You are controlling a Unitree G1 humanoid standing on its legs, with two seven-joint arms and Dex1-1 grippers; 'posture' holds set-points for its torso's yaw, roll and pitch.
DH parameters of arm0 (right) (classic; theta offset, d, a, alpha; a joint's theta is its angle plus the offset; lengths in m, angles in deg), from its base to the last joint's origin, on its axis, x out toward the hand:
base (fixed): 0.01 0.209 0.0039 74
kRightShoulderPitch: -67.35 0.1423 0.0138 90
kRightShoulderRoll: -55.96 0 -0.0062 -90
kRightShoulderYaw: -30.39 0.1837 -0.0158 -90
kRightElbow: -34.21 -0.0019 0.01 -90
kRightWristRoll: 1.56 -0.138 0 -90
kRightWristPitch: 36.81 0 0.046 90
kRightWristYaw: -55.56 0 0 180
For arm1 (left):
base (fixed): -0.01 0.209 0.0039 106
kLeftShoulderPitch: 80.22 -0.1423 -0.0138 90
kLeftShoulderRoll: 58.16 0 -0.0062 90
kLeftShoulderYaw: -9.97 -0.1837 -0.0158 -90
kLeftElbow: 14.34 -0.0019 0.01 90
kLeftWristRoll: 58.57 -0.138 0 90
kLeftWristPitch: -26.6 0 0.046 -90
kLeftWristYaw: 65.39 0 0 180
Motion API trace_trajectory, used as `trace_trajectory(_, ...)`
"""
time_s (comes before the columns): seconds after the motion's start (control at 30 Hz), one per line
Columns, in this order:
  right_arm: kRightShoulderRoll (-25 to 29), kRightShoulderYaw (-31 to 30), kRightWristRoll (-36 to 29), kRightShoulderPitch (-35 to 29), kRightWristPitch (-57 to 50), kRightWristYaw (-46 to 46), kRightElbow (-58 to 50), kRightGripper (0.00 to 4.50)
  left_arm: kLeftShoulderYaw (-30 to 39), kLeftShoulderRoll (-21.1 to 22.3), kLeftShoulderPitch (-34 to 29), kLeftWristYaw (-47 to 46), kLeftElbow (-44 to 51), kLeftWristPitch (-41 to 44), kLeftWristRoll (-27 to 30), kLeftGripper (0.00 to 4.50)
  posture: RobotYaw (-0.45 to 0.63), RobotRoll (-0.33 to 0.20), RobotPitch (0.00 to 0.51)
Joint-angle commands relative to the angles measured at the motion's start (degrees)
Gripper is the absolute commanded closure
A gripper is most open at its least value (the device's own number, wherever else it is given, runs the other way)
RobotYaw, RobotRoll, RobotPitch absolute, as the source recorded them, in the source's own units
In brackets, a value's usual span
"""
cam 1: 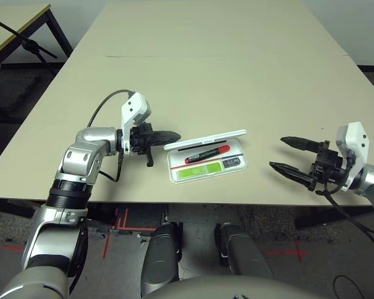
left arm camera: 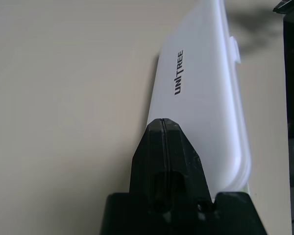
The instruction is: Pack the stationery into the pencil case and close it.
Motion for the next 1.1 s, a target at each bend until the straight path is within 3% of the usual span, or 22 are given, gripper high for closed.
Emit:
trace_trajectory(0.03,0.56,-0.71,0.62,-0.06,0.56,-0.61,0.28,0.00,-0.89,1.66,-1.57,1.99,3.24,0.13,1.48,4.47,-0.12,0.000,0.139)
trace_trajectory(0.33,1.37,-1.64,0.37,-0.75,-0.61,-2.64,-0.83,0.00,-5.15,3.16,-6.89,2.26,9.84,0.10,0.91,4.47,-0.12,0.000,0.149)
trace_trajectory(0.6,2.61,-2.63,0.23,-1.33,-1.26,-3.89,-1.82,0.00,-8.59,3.66,-7.13,0.67,8.94,-1.27,-2.29,4.47,-0.12,0.000,0.150)
trace_trajectory(0.8,2.16,-3.18,0.65,-0.69,-1.00,-3.66,-1.85,0.00,-13.07,4.10,-6.79,-0.61,6.77,-4.20,-7.86,4.47,-0.13,0.000,0.150)
trace_trajectory(1.1,1.22,-3.88,1.08,-0.67,-0.49,-2.94,-2.14,0.00,-15.44,4.28,-6.75,-0.97,5.18,-5.47,-9.95,4.47,-0.14,0.000,0.150)
